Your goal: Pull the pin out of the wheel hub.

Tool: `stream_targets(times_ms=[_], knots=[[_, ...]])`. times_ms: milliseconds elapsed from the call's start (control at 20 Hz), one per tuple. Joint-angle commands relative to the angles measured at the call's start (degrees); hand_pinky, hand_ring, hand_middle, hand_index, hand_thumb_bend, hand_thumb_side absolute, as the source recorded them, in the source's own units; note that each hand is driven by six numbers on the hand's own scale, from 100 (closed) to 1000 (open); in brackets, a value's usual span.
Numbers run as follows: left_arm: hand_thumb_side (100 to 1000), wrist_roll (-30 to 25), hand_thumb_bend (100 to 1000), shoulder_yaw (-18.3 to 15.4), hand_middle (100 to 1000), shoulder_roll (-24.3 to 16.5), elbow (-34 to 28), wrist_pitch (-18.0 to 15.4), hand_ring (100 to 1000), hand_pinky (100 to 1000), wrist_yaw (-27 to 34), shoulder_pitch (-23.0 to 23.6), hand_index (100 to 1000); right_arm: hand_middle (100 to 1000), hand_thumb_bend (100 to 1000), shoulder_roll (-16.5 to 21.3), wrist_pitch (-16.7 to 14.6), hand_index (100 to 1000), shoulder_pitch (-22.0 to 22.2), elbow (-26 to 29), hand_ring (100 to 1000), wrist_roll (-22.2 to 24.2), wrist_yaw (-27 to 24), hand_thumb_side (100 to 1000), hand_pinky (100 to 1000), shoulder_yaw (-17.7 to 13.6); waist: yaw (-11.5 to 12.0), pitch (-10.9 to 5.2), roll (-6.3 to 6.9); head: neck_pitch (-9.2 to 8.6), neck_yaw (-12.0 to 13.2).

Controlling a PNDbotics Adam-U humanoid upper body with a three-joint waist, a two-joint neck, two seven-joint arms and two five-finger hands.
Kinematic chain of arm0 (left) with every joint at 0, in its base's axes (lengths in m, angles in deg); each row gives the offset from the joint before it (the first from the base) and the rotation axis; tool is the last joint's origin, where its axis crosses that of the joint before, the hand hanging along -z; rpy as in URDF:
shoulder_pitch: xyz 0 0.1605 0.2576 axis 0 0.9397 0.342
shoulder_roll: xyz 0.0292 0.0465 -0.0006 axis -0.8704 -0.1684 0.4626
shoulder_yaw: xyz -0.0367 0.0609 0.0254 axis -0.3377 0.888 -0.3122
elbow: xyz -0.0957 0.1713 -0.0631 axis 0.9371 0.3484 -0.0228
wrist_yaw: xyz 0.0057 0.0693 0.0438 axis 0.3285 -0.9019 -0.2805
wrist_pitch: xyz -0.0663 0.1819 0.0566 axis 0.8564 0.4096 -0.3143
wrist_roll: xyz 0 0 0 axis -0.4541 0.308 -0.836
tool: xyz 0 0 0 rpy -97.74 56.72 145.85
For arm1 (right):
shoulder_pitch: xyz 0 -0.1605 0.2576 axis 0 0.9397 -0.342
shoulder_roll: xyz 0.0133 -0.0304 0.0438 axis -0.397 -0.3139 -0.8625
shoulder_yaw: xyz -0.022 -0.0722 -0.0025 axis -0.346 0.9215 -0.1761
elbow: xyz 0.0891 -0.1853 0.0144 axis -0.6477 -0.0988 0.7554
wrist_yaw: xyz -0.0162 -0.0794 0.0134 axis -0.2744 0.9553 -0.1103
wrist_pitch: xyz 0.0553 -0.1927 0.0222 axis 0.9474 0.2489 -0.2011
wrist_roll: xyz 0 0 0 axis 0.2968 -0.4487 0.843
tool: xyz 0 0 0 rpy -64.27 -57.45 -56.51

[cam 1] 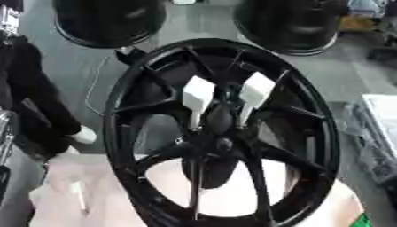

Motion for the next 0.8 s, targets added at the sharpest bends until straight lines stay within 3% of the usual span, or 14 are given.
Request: stream_targets(times_ms=[50, 550, 800], knots=[[487, 0.2, 457, -0.6, 666, -1.8, -0.9, 0.0, 829, 750, -0.2, -0.4, 668, 679, 521, 1.5, -0.2, 779, -1.4, -0.1, 732, 0.3, 0.3, 249, 829, -0.6, -0.2, -1.27, 0.21, 0.09, 0.2], [487, 0.1, 456, -0.6, 666, -2.0, -1.0, 0.1, 830, 750, -0.2, -0.4, 668, 693, 510, 1.1, -0.5, 786, -1.9, -1.0, 747, 1.3, -0.5, 280, 830, 0.1, -0.3, -1.03, 0.28, 0.24, 0.3], [488, 0.0, 456, -0.4, 666, -2.0, -0.9, 0.2, 831, 750, -0.2, -0.3, 668, 736, 532, -0.1, -2.7, 810, -4.2, -2.2, 767, 6.5, 1.5, 346, 833, 3.6, -0.3, -1.13, 0.24, 0.36, 0.1]])
